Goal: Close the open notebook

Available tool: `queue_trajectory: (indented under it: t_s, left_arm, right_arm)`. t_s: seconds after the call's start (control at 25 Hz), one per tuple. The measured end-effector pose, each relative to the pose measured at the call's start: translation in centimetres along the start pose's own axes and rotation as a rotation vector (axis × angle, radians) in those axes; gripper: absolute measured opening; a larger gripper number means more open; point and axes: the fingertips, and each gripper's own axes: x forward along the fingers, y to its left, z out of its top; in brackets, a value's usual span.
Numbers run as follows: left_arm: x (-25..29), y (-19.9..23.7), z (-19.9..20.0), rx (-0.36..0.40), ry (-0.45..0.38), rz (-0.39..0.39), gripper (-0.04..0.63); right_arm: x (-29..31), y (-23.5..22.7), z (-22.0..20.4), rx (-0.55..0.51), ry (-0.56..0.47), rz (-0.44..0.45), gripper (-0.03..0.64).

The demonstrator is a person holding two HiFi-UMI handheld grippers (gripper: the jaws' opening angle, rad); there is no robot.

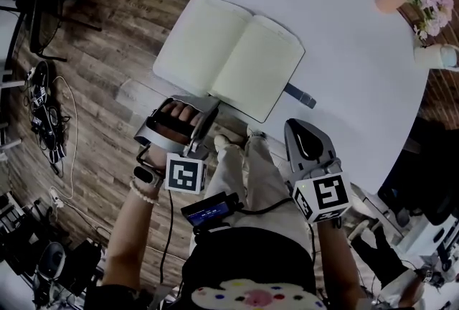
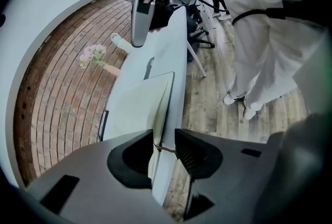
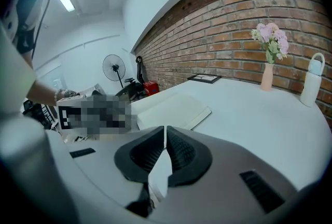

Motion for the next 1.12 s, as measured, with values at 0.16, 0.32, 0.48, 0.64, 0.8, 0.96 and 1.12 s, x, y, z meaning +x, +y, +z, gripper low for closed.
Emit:
queue_trajectory:
  t_s: [0.16, 0.32, 0.48, 0.64, 0.8, 0.96, 1.12]
  left_arm:
    - [-0.6, 0.9, -0.1, -0.07, -0.005, 0.037, 0.172]
    - [-1.0, 0.9, -0.2, -0.099, -0.01, 0.025, 0.184]
    - [-1.3, 1.8, 0.3, -0.087, -0.031, 0.046, 0.183]
    - [-2.2, 2.3, 0.4, -0.091, -0.039, 0.057, 0.187]
    - [-1.4, 3.4, 0.1, -0.089, -0.027, 0.073, 0.206]
    - [-0.1, 3.1, -0.2, -0.067, -0.01, 0.043, 0.23]
    - [0.5, 3.0, 0.1, -0.017, -0.011, 0.039, 0.236]
  right_arm:
    - [0.1, 0.1, 0.1, -0.005, -0.001, 0.006, 0.037]
    - [0.2, 0.1, 0.2, -0.001, -0.001, 0.005, 0.037]
    - [0.2, 0.0, 0.3, 0.007, -0.005, 0.0, 0.037]
    - [0.2, -0.2, 0.7, 0.011, -0.012, -0.002, 0.037]
    - [0.3, -0.4, 0.6, 0.008, -0.011, 0.001, 0.037]
    - [0.3, -0.5, 0.7, 0.009, -0.012, -0.003, 0.037]
    - [0.2, -0.9, 0.4, 0.025, -0.004, -0.018, 0.037]
